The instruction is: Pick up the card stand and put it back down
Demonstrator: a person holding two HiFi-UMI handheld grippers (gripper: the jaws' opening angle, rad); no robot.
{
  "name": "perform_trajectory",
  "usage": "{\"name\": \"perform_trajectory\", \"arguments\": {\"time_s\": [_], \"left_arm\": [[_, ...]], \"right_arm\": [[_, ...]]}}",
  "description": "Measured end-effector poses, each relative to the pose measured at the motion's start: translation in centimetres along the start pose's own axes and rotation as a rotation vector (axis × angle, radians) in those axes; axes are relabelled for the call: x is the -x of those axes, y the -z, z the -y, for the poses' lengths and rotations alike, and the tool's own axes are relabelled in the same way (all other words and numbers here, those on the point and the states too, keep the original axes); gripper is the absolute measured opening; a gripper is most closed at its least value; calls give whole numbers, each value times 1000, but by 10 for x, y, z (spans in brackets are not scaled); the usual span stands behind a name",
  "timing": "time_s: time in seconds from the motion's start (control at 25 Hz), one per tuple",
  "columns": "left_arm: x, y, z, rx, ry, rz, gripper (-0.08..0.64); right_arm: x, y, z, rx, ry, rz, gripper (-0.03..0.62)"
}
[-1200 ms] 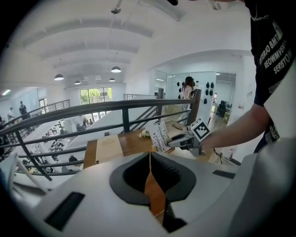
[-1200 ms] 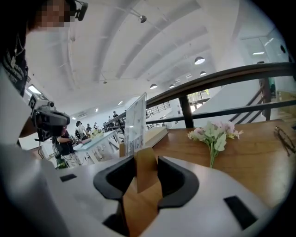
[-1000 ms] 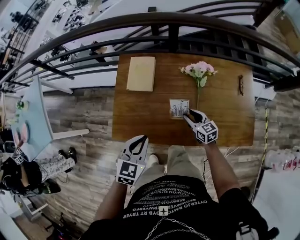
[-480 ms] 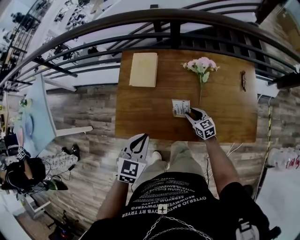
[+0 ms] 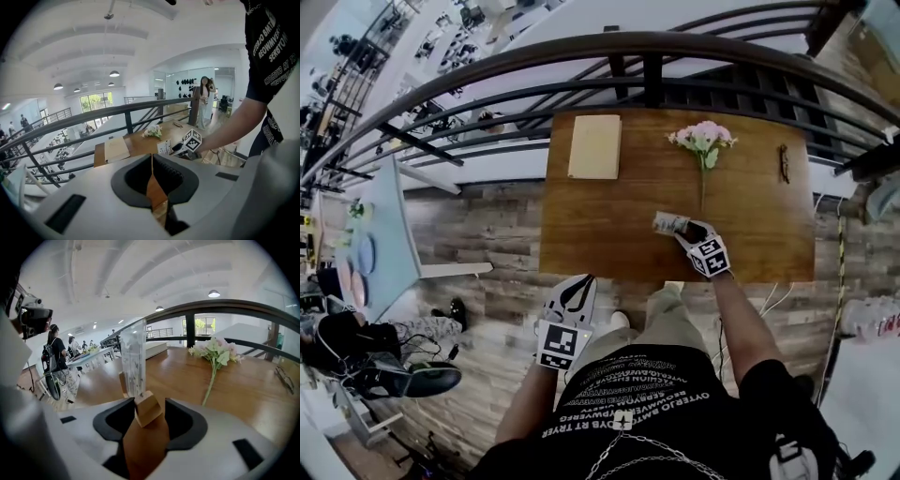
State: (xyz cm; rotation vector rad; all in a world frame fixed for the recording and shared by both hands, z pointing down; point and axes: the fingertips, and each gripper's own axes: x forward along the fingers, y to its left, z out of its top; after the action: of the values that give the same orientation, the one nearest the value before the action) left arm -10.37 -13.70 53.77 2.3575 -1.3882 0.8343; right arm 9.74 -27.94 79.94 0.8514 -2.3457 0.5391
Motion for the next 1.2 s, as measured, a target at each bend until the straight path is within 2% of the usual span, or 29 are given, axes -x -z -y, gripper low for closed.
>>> {"name": "perform_trajectory", "arguments": {"time_s": [0.2,0.28,0.36,0.52,0.6,0.68,0.84,0.96,1.2], "left_arm": [[10,0,0,-20,13,30,34],[14,-5,1,-21,21,51,34],[23,-17,-4,-4,26,78,34],[43,-50,-22,34,16,157,34],[46,-53,-21,51,24,200,34],[52,-53,-13,56,28,230,34],[68,-73,0,-20,-38,326,34],[81,-77,-10,-42,-62,366,34],[85,-71,-32,26,-7,351,32]], "right_arm": [[30,-8,0,-28,79,28,236],[52,-13,-2,-23,124,48,238],[82,-30,-8,-23,170,83,213],[147,-89,-35,-5,231,200,55],[170,-101,-54,-7,246,251,15],[193,-108,-74,-6,249,288,14],[236,-131,-101,12,240,369,14],[245,-149,-124,39,239,407,14],[249,-176,-131,87,298,418,14]]}}
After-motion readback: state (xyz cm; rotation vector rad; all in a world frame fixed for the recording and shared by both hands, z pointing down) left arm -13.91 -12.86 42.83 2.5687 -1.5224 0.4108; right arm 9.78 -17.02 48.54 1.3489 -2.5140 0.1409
